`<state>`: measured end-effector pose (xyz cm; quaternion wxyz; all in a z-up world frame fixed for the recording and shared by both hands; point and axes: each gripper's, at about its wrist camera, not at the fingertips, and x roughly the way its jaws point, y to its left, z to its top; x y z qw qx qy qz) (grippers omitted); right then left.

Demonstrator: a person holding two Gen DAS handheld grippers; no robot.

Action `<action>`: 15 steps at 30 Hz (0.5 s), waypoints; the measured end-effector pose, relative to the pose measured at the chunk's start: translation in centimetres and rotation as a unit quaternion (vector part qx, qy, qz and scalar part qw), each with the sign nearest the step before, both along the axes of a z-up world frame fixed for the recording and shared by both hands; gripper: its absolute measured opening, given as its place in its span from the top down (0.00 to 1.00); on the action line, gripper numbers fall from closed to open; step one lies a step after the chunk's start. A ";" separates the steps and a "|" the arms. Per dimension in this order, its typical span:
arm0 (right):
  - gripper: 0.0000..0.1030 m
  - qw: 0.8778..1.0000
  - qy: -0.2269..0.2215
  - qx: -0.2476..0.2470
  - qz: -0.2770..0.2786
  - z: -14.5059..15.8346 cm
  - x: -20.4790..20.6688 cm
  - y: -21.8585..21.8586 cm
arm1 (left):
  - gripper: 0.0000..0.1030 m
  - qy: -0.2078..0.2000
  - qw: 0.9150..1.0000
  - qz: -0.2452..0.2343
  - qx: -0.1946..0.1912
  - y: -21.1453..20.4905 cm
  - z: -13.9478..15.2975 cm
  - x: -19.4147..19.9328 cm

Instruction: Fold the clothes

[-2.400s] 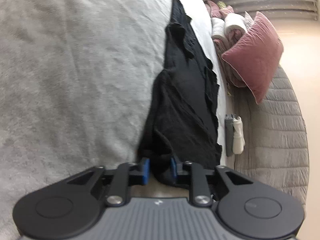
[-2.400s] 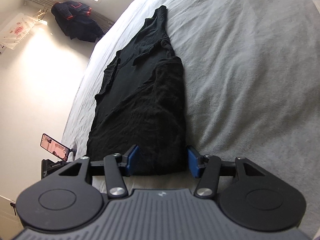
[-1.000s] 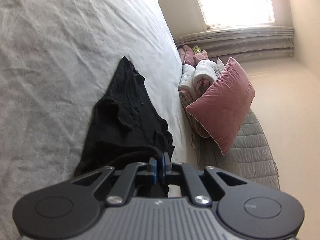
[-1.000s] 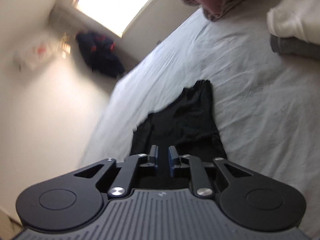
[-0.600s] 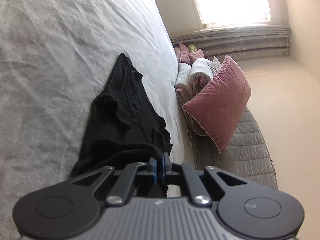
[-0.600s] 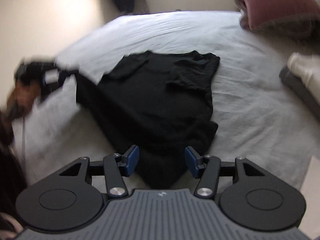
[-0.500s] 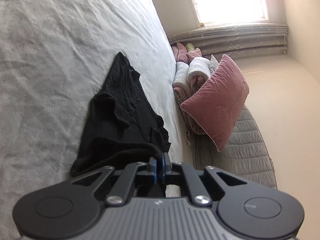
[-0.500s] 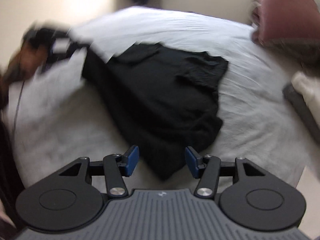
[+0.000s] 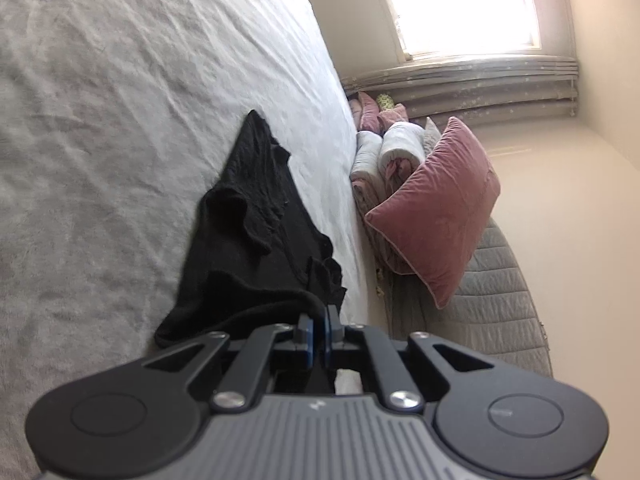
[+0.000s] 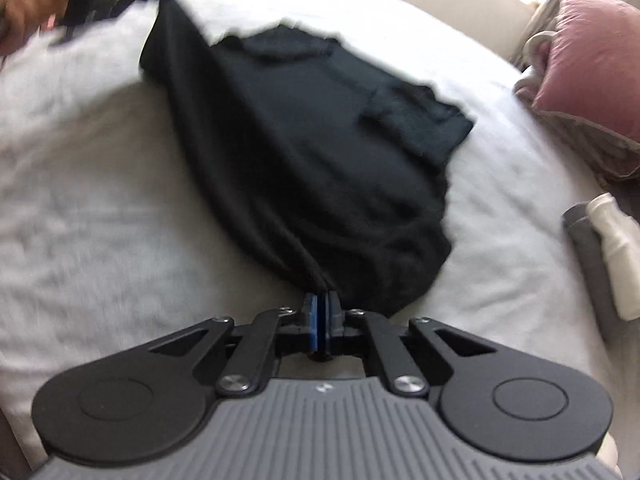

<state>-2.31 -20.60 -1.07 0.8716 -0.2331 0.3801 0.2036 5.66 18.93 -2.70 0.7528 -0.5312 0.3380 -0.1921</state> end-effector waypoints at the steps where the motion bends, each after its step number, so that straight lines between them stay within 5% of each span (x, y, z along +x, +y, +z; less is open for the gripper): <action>1: 0.98 1.000 -0.012 0.007 -0.007 0.9 0.3 -0.3 | 0.96 -0.003 1.000 -0.001 0.002 0.0 0.3 -0.1; 9: 0.98 0.995 -0.077 0.040 -0.050 6.3 4.9 -2.1 | 0.96 0.005 1.000 0.013 0.004 0.1 1.8 2.2; 15: 0.98 0.992 -0.069 0.063 -0.079 6.8 10.7 -2.4 | 0.95 0.034 0.999 0.023 0.011 0.0 1.8 5.5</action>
